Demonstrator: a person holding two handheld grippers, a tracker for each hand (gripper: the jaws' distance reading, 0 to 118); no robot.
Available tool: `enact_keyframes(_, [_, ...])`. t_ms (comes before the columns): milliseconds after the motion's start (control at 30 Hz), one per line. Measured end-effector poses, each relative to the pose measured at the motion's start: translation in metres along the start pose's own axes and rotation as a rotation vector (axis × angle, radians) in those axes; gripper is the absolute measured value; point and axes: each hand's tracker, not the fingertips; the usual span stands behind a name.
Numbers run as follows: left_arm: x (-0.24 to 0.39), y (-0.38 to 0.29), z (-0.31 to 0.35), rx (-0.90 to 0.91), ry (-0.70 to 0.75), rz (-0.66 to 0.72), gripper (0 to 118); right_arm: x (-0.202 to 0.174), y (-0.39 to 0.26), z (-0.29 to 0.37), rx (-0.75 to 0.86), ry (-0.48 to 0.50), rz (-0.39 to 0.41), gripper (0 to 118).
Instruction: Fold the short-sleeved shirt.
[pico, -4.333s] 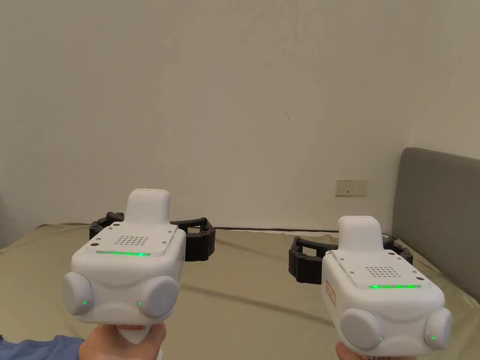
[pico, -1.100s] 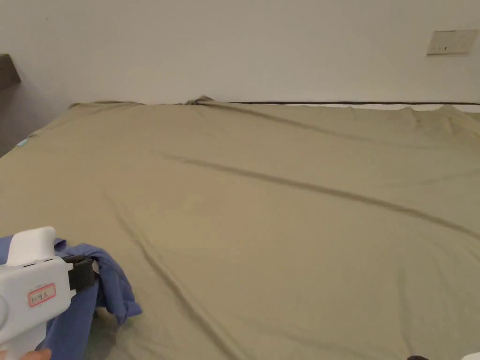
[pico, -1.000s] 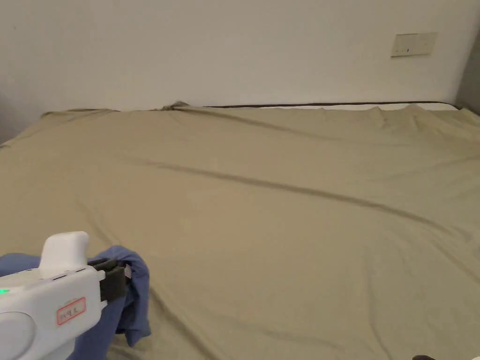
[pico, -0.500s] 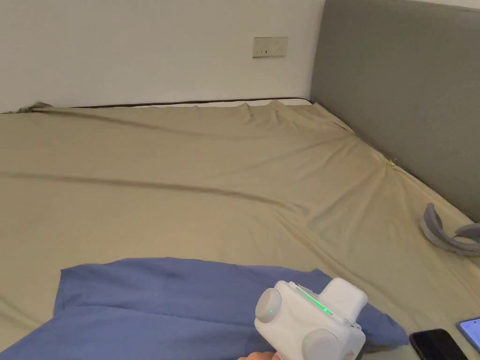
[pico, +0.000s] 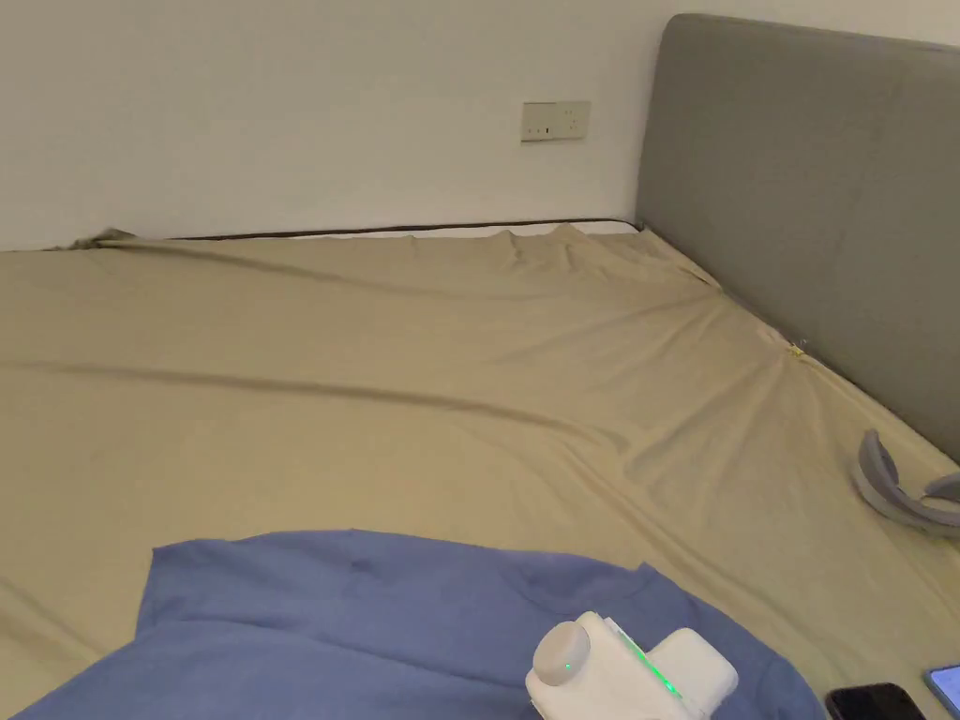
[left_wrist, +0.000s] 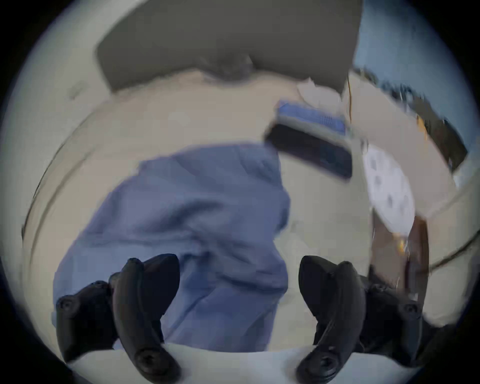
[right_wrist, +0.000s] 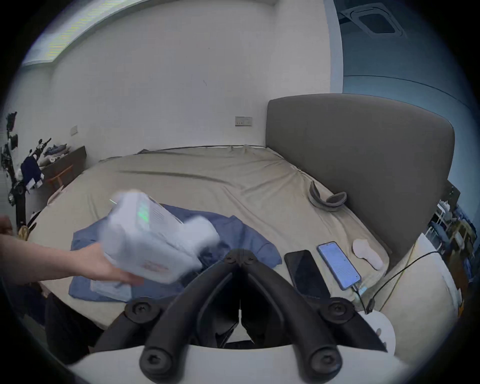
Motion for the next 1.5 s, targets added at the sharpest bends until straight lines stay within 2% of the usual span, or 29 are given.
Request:
enact_keyframes(100, [-0.035,-0.028,0.105,0.252,0.099,0.24,103,-0.003,0.003,0.002,0.009,0.01,0.014,2])
enact_keyframes(167, [-0.043,-0.069,0.182,0.399,0.306,0.351,102,-0.006,0.004,0.001,0.018,0.004,0.044,2])
enact_keyframes(200, [-0.047,-0.092,0.213,0.437,0.379,0.423,86,-0.009,0.004,-0.001,0.018,0.004,0.055,2])
enact_keyframes(233, [-0.05,-0.123,0.244,0.488,0.415,0.525,37,-0.013,0.004,-0.004,0.016,0.008,0.071,2])
enact_keyframes(267, [-0.05,-0.153,0.272,0.557,0.472,0.609,0,-0.015,0.004,-0.008,0.013,0.02,0.078,2])
enact_keyframes(300, [-0.049,-0.175,0.29,0.577,0.522,0.672,0,-0.019,0.004,-0.011,0.011,0.032,0.083,2])
enact_keyframes(333, [-0.048,-0.2,0.308,0.601,0.652,0.768,0,-0.024,0.004,-0.015,0.01,0.043,0.084,2])
enact_keyframes(367, [-0.051,-0.222,0.325,0.612,0.638,0.813,0,-0.03,0.005,-0.02,0.006,0.067,0.084,2])
enact_keyframes(400, [-0.057,-0.232,0.335,0.557,0.657,0.828,0,-0.034,0.006,-0.023,0.003,0.084,0.087,2])
enact_keyframes(467, [-0.067,-0.244,0.347,0.448,0.825,0.815,0,-0.047,0.008,-0.031,-0.002,0.115,0.096,2])
enact_keyframes(533, [-0.095,-0.26,0.341,0.359,0.868,0.83,0,-0.057,0.009,-0.035,-0.006,0.144,0.105,2])
enact_keyframes(667, [-0.183,-0.289,0.301,0.217,0.849,0.997,3,-0.071,0.009,-0.041,-0.019,0.18,0.125,2])
enact_keyframes(700, [-0.204,-0.295,0.293,0.18,0.813,1.025,58,-0.073,0.009,-0.043,-0.025,0.183,0.131,2])
enact_keyframes(733, [-0.227,-0.302,0.275,0.101,0.759,1.083,93,-0.074,0.009,-0.045,-0.034,0.18,0.139,2])
enact_keyframes(833, [-0.266,-0.325,0.228,0.001,0.631,1.187,94,-0.075,0.006,-0.052,-0.064,0.166,0.145,2])
enact_keyframes(933, [-0.286,-0.343,0.18,-0.224,0.663,1.149,94,-0.072,0.004,-0.058,-0.094,0.154,0.142,2])
enact_keyframes(967, [-0.285,-0.349,0.171,-0.29,0.661,1.118,98,-0.071,0.004,-0.058,-0.094,0.147,0.146,2])
enact_keyframes(1033, [-0.274,-0.333,0.177,-0.199,0.744,1.035,100,-0.068,0.005,-0.06,-0.096,0.138,0.15,2])
enact_keyframes(1100, [-0.266,-0.333,0.169,-0.211,0.792,1.062,102,-0.067,0.004,-0.064,-0.099,0.139,0.147,2])
enact_keyframes(1167, [-0.247,-0.345,0.173,-0.066,0.833,1.136,101,-0.067,0.002,-0.069,-0.106,0.148,0.143,2])
enact_keyframes(1200, [-0.248,-0.348,0.172,-0.054,0.833,1.156,97,-0.068,0.002,-0.07,-0.11,0.15,0.144,2])
enact_keyframes(1233, [-0.253,-0.343,0.174,-0.105,0.826,1.158,86,-0.069,0.001,-0.07,-0.113,0.149,0.148,2])
enact_keyframes(1267, [-0.252,-0.334,0.176,-0.114,0.839,1.15,56,-0.068,0.0,-0.07,-0.113,0.146,0.154,2])
enact_keyframes(1300, [-0.252,-0.329,0.181,-0.137,0.827,1.082,35,-0.066,0.0,-0.072,-0.114,0.146,0.158,2])
enact_keyframes(1333, [-0.25,-0.327,0.187,-0.115,0.855,0.998,8,-0.062,-0.001,-0.075,-0.117,0.146,0.155,2])
enact_keyframes(1367, [-0.251,-0.322,0.193,-0.055,0.796,0.971,0,-0.057,0.0,-0.08,-0.121,0.145,0.15,2])
enact_keyframes(1400, [-0.247,-0.321,0.204,-0.065,0.806,1.023,0,-0.052,0.002,-0.086,-0.13,0.134,0.149,2])
enact_keyframes(1433, [-0.244,-0.316,0.21,-0.03,0.738,1.032,0,-0.045,0.005,-0.094,-0.135,0.105,0.157,2])
enact_keyframes(1500, [-0.221,-0.294,0.225,0.032,0.815,0.936,0,-0.027,0.012,-0.112,-0.138,0.038,0.175,2])
